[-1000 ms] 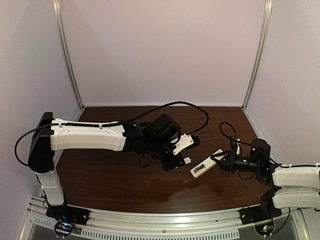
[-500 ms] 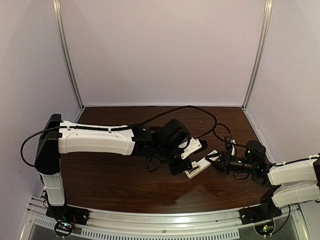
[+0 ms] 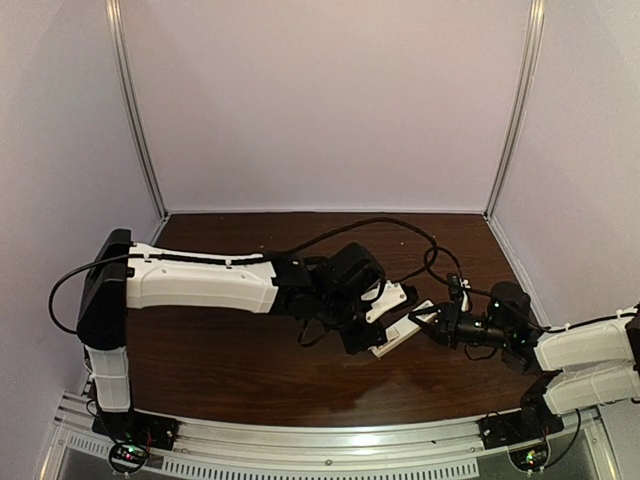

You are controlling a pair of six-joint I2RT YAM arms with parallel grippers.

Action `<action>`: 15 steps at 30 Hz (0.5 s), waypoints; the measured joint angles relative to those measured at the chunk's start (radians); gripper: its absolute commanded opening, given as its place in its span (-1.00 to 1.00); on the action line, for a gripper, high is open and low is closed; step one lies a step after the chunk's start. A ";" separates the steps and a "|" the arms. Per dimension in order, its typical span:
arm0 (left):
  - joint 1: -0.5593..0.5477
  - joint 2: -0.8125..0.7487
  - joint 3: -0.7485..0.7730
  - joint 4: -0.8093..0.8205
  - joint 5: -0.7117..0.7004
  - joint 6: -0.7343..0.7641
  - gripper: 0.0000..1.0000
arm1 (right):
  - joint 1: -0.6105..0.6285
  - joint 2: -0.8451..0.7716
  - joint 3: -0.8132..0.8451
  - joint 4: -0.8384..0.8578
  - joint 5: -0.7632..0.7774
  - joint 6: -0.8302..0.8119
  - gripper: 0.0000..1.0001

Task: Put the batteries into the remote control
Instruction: Load the battery cover onto the remote control without the battery cover.

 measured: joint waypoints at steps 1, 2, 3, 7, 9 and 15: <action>0.000 0.003 0.004 0.001 0.000 0.000 -0.69 | 0.002 0.002 0.000 0.002 0.002 0.000 -1.00; 0.000 0.006 0.006 0.002 0.000 0.000 -0.69 | 0.003 0.002 0.000 0.004 0.003 0.001 -1.00; 0.000 0.009 0.007 0.001 0.001 0.000 -0.69 | 0.005 0.002 0.000 0.006 0.003 0.002 -1.00; 0.000 0.023 0.013 0.000 0.001 0.000 -0.69 | 0.011 0.002 0.000 0.012 0.005 0.002 -1.00; 0.000 0.031 0.018 0.000 -0.002 0.000 -0.69 | 0.011 0.003 0.000 0.012 0.010 0.002 -1.00; 0.000 0.034 0.022 -0.003 -0.021 -0.002 -0.70 | 0.013 0.003 0.000 0.012 0.019 0.003 -1.00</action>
